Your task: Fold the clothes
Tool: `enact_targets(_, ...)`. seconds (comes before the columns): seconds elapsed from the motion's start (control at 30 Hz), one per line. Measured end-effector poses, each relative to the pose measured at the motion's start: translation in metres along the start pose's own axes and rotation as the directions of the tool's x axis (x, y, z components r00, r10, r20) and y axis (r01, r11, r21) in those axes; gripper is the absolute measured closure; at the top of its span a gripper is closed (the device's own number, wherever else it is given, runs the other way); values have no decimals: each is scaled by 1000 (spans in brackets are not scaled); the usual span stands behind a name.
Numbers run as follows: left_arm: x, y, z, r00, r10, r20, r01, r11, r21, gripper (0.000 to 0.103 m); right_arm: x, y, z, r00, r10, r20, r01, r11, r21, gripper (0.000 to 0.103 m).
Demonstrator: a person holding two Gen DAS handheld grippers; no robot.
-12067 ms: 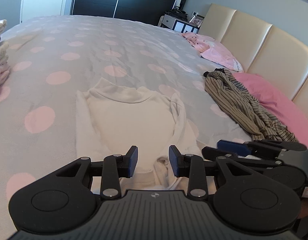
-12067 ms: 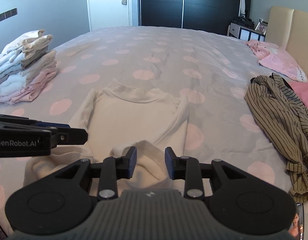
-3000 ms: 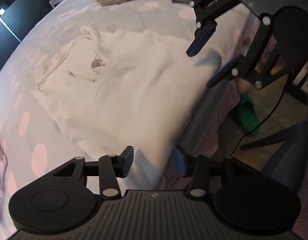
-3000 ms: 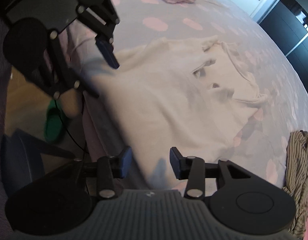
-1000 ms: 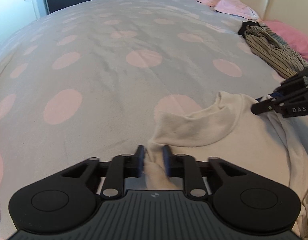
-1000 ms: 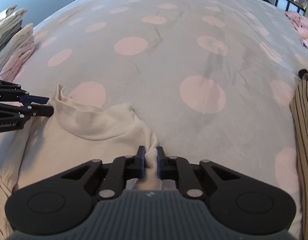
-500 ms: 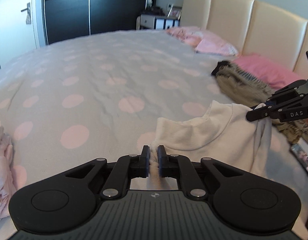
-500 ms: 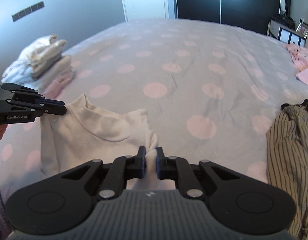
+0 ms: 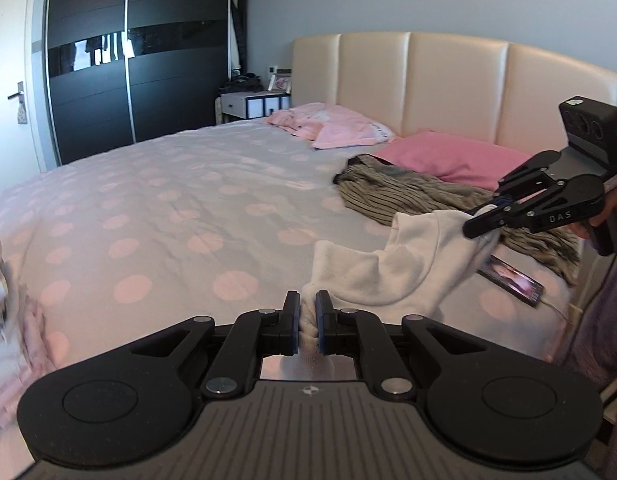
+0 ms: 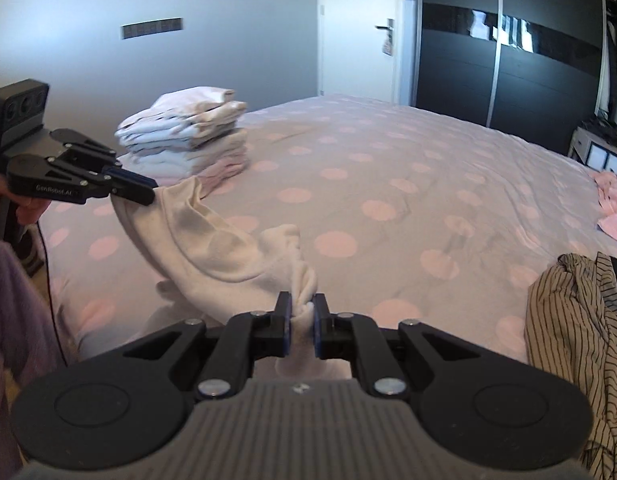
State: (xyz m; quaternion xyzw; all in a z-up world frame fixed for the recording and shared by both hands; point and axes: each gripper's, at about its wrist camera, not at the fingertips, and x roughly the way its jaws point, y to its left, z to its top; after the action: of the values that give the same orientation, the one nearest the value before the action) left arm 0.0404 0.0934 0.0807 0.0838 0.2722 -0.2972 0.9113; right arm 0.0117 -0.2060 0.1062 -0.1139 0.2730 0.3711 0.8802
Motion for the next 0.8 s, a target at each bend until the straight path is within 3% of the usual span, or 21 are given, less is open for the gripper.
enact_targets(0.1, -10, -21, -22, 999, -37, -32, 39, 999, 34, 97, -9, 18, -26, 999, 46, -20, -47, 998, -44, 91)
enact_targets(0.23, -8, -47, -51, 988, -79, -129, 92, 991, 99, 97, -3, 38, -57, 993, 80, -85, -89, 990, -109, 91)
enact_targets(0.37, 7, -67, -80, 963, -95, -253, 143, 973, 179, 97, 13, 50, -83, 982, 99, -161, -123, 981, -152, 91)
enact_targets(0.47, 22, -76, -99, 942, -63, -330, 154, 954, 258, 97, 25, 57, -98, 972, 85, -217, -130, 970, -205, 91)
enact_targets(0.6, 29, -80, -120, 918, -43, -394, 173, 938, 299, 98, 29, 58, -107, 962, 94, -255, -151, 966, -212, 86)
enact_targets(0.73, 25, -84, -121, 930, -32, -366, 160, 932, 324, 96, 26, 64, -103, 963, 112, -245, -167, 962, -217, 72)
enact_targets(0.8, 25, -88, -119, 938, -15, -347, 144, 926, 348, 82, 27, 70, -101, 966, 100, -239, -159, 957, -242, 68)
